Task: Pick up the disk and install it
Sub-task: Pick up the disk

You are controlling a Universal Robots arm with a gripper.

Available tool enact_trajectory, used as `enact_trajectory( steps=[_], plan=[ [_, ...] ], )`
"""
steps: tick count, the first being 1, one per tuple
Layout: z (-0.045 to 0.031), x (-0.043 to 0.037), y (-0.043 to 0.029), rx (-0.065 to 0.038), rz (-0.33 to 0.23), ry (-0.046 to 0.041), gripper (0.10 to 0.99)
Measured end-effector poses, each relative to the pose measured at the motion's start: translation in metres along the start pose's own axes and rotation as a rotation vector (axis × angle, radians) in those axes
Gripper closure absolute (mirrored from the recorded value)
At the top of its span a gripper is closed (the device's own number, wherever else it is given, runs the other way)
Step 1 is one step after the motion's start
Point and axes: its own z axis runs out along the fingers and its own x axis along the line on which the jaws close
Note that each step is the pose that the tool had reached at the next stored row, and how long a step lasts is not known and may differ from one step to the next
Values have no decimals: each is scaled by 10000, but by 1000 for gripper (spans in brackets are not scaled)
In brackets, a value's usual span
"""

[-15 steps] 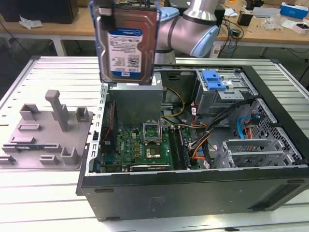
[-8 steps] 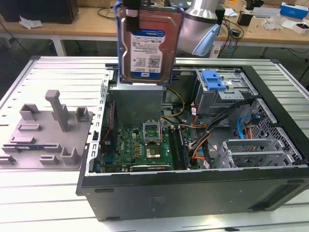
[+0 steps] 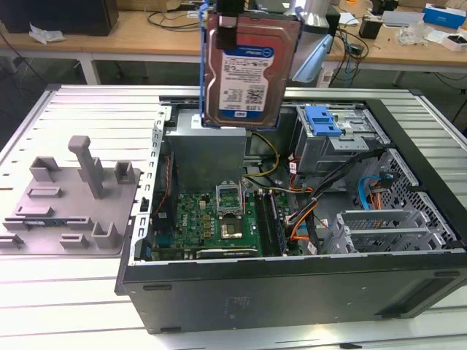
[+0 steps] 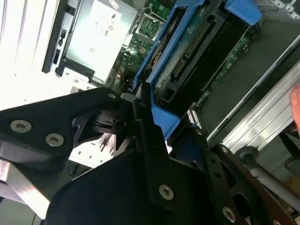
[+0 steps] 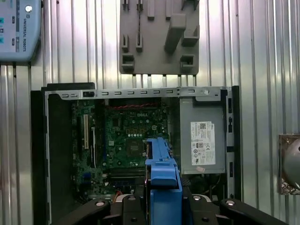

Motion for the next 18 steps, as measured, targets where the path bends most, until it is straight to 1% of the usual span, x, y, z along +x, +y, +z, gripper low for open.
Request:
enact_trajectory(
  steps=[1, 4, 5, 6, 7, 11, 13, 15, 18],
  plan=[
    [0, 41, -49, -1, -4, 1, 722],
    [4, 122, -164, 0, -16, 1, 722],
    [8, 160, -227, 0, -21, 1, 722],
    [11, 177, -256, 0, -22, 1, 722],
    [18, 205, -303, 0, -29, 1, 722],
    [49, 285, -408, 0, -41, 1, 722],
    [76, 363, -502, 0, -50, 1, 722],
    [94, 429, -572, 0, -57, 2, 722],
    [112, 512, -633, 0, -64, 1, 722]
  ],
)
